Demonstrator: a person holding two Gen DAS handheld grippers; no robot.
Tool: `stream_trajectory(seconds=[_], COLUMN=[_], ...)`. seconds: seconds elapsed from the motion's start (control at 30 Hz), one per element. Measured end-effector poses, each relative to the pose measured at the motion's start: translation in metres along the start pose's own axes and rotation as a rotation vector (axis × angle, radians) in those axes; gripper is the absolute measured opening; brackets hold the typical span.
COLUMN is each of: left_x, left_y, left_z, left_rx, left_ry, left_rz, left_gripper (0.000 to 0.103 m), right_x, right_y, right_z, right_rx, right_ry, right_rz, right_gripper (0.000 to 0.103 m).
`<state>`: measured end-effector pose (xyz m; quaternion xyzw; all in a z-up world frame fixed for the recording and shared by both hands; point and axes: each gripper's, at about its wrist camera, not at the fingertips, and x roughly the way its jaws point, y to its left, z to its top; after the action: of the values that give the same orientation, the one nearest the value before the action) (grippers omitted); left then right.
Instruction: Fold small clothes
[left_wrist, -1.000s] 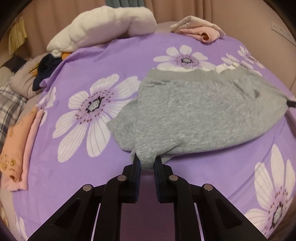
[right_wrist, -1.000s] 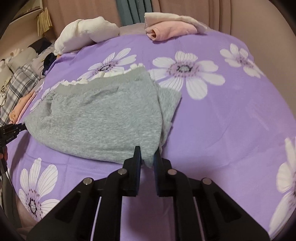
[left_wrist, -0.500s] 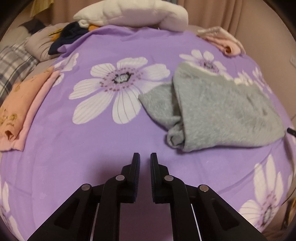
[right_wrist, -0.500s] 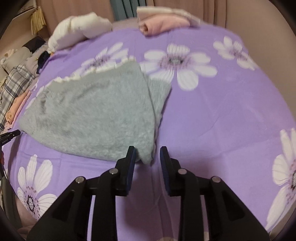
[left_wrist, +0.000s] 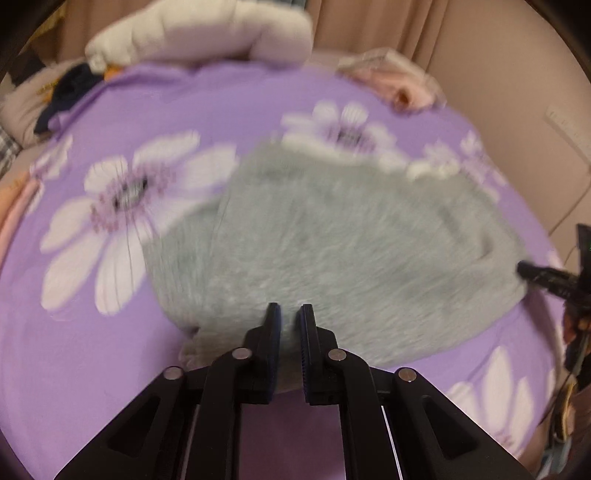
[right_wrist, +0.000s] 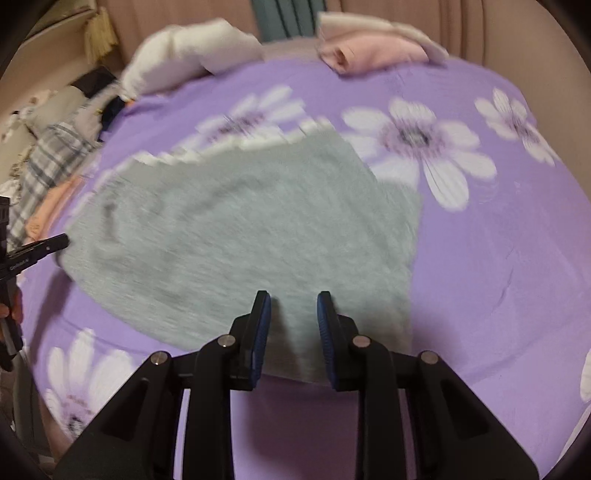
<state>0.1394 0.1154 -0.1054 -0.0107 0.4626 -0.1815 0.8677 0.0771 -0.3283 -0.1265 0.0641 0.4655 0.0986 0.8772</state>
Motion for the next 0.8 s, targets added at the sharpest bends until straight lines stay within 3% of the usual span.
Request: stream_trajectory(seconds=[0.13,0.23,0.3,0.37,0.53,0.7,0.73,0.8], left_x=[-0.010,-0.024,-0.031,-0.033,-0.010,0.029,0.037,0.046], left_y=[0.018,0.019,0.016,0.015,0.001,-0.008,-0.009,-0.008], left_z=[-0.004,0.002,0.013,0.028,0.063,0.083,0.084,0.083], left_rx=[-0.067,-0.052,-0.034,-0.051,-0.066,-0.080,-0.081,-0.084], left_ry=[-0.013,-0.009,-0.023,-0.053,-0.091,-0.051,-0.031,0.001], left_rz=[-0.061,-0.049,-0.017,-0.051,-0.102,-0.099,-0.072,-0.040], left_gripper=[0.005,0.006,0.006,0.006,0.006,0.006,0.006,0.006], right_x=[-0.011,-0.021,-0.027,-0.025,0.019,0.060,0.067,0.080], right_y=[-0.018,-0.024,-0.030,-0.034,-0.032,-0.027,-0.029,-0.034], right_z=[-0.004,0.007,0.018,0.035,0.083,0.125,0.131,0.140], right_rx=[0.026,0.040,0.055,0.093,0.148,0.143,0.159,0.183], right_ry=[-0.016,-0.034,-0.074,-0.114,-0.122,-0.096,-0.084,-0.040], right_rz=[0.027,0.010,0.021,0.049,0.082,0.074,0.088,0.102], right_gripper=[0.020,0.026,0.048,0.060,0.060,0.056,0.053,0.030])
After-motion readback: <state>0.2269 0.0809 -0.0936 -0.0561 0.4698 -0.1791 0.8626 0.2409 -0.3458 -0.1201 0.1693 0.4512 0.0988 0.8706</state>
